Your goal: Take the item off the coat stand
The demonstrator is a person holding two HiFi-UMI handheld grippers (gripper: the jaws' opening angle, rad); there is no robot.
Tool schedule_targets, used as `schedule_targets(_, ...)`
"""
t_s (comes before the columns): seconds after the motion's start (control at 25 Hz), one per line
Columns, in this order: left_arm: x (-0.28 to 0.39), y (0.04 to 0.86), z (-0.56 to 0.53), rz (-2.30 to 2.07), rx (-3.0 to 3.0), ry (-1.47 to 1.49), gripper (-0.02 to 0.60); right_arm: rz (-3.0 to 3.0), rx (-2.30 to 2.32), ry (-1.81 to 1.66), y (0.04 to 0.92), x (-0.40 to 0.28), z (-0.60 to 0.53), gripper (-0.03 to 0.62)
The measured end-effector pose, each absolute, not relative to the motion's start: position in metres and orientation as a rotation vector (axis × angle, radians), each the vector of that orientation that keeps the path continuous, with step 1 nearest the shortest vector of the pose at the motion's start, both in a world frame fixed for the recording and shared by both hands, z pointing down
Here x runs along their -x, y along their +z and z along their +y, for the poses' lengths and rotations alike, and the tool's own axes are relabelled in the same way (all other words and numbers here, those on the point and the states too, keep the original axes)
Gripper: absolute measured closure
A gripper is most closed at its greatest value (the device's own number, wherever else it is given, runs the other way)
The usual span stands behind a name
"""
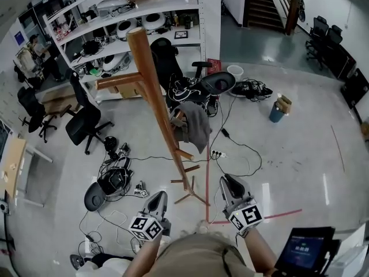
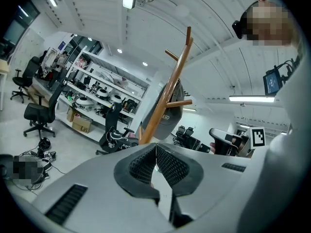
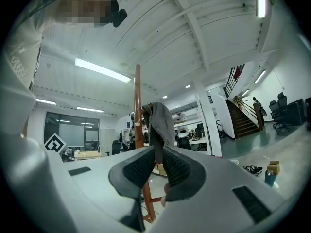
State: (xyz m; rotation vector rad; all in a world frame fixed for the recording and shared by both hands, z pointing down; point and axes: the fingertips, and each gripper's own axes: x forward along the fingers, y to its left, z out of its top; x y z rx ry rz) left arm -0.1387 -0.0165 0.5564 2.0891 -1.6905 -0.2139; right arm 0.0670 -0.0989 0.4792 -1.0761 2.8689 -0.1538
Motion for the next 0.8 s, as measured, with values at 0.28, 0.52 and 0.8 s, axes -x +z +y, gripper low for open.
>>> schedule_targets(0.28, 0.121, 0.560, -0.022, -1.698, -2.087, -0.222, 0.563, 2.879, 1.043, -0.164, 0.484, -0.076, -0.102, 0.554)
schedule_targets(0.52, 0.119, 0.560, -0.025, -1.724, -2.079, -0.247, 0.563, 2.884, 1.048, -0.169, 0.490, -0.083, -0.108, 0.556)
schedule_targets(0.8, 0.139, 0.556, -0.024, -1.793, -2.070, -0.270, 0.563, 2.877, 1.038, -0.159, 0.489, -0.072, -0.110, 0.556)
